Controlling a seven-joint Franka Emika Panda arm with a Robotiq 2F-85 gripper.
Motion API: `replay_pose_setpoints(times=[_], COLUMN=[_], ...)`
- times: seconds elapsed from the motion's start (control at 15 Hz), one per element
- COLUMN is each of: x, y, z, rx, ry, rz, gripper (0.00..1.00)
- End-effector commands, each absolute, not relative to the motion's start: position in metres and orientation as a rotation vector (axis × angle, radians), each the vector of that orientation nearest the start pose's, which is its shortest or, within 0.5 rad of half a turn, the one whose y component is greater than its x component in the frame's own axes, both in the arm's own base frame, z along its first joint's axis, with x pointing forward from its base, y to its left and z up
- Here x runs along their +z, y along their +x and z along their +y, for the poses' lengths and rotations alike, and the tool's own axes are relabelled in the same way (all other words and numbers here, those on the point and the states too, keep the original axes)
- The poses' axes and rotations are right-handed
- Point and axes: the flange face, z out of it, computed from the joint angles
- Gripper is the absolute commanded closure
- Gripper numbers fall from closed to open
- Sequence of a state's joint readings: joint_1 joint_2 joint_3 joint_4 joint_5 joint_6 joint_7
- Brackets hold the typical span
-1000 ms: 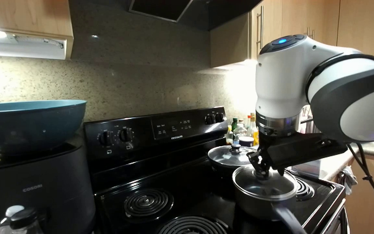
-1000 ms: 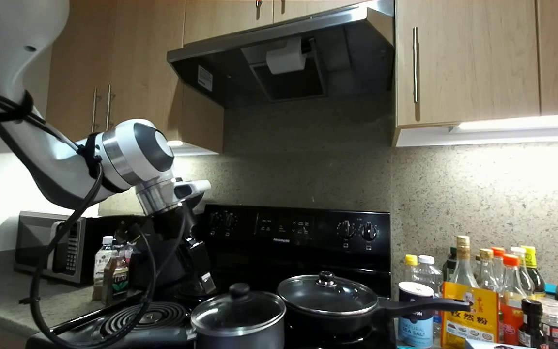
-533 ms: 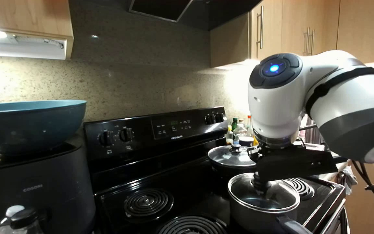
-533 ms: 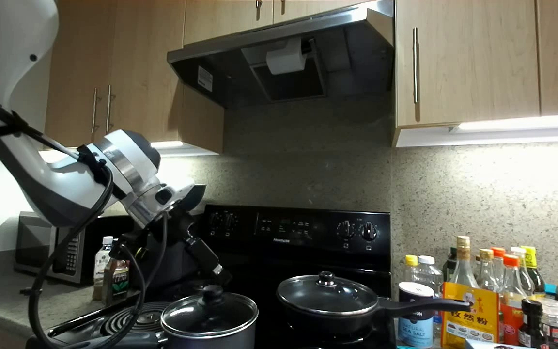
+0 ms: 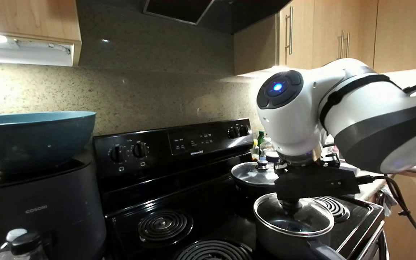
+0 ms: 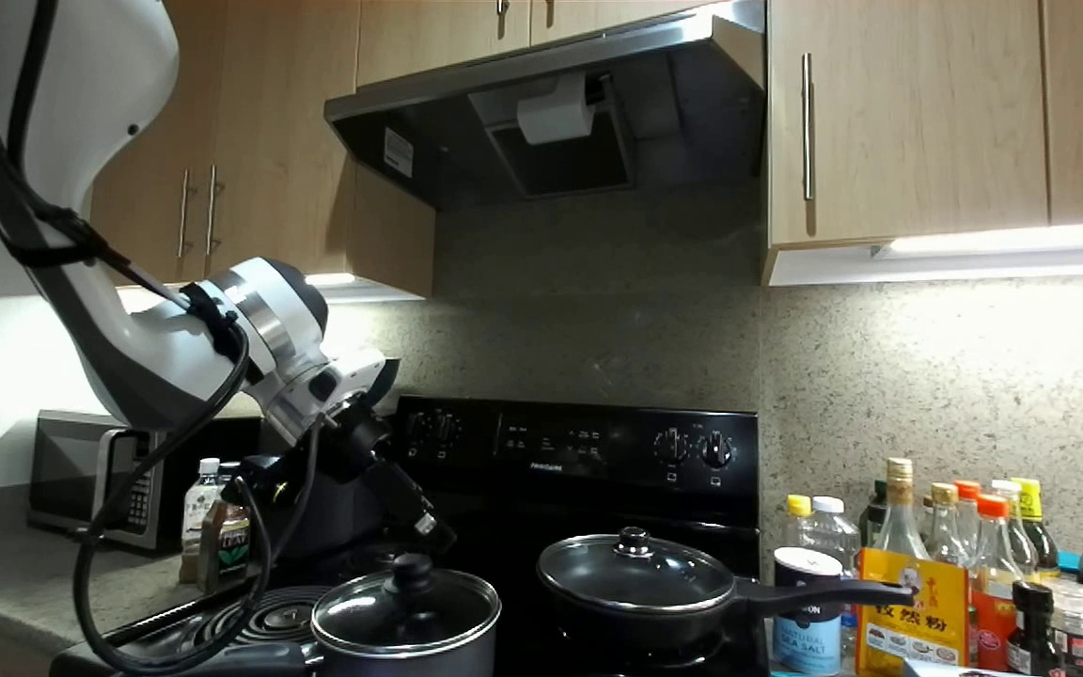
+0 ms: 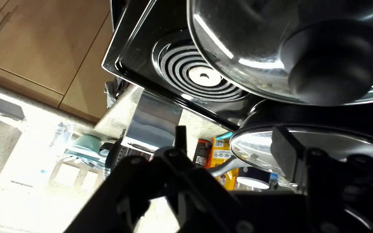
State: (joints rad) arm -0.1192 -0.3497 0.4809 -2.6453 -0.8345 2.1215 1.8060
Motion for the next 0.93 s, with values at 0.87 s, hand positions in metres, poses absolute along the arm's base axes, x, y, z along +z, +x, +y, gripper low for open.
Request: replay_pose_setpoints(times=[0.87], x=[0.366], y=[0.398], z=[0.118], rx=[0.810], ry=[2.537], rz=[-1.050], gripper=[0.00])
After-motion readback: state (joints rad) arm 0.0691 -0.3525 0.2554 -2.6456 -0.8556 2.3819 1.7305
